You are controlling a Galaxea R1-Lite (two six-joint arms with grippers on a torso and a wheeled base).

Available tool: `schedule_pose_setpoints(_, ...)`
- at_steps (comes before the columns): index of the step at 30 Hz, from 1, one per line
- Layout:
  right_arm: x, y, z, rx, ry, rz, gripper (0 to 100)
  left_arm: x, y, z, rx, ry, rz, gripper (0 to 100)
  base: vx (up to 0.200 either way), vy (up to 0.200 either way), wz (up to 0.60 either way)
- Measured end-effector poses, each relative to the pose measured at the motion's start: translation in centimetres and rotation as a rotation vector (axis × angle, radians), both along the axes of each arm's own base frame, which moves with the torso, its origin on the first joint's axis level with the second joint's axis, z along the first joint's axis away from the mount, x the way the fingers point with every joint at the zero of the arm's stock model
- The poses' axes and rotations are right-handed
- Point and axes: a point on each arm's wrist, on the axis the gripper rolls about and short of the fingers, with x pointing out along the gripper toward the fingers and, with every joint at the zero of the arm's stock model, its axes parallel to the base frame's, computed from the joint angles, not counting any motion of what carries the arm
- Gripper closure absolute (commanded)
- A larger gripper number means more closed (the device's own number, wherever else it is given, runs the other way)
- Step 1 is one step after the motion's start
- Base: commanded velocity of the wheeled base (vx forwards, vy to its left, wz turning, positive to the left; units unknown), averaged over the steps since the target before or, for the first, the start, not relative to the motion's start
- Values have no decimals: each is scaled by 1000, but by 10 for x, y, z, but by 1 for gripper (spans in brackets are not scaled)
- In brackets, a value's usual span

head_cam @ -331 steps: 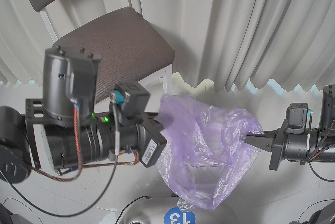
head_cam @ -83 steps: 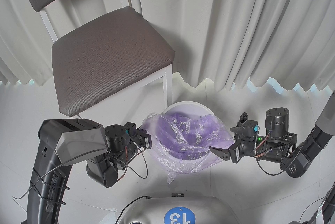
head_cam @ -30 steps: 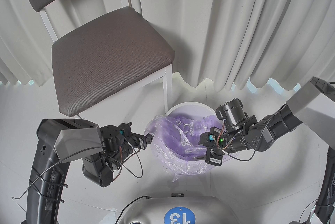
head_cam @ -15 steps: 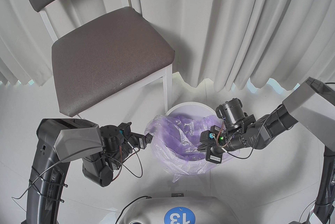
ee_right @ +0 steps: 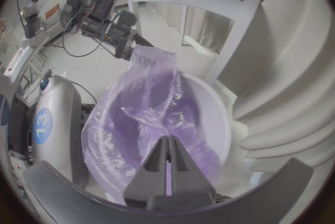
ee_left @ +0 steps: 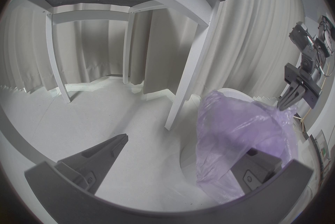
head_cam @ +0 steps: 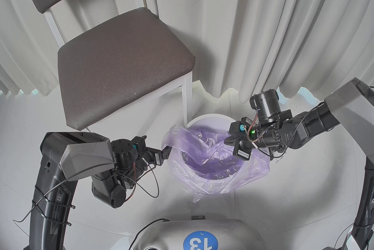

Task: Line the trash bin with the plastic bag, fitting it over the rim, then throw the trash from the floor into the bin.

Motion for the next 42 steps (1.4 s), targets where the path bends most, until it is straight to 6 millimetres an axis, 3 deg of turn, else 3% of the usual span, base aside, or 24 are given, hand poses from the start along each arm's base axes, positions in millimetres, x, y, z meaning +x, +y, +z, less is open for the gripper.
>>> schedule_pose_setpoints(13, 39, -27, 42, 110, -134, -140, 100, 3, 6, 4, -7, -9, 12, 0, 0, 0, 0)
schedule_pose_setpoints(20, 56, -33, 53, 181, -189, -203, 100, 9, 7, 8, -16, -32, 26, 0, 0, 0, 0)
schedule_pose_setpoints(42, 93, -21, 24, 295, -225, -360, 100, 19, 12, 17, -33, -76, 55, 0, 0, 0, 0)
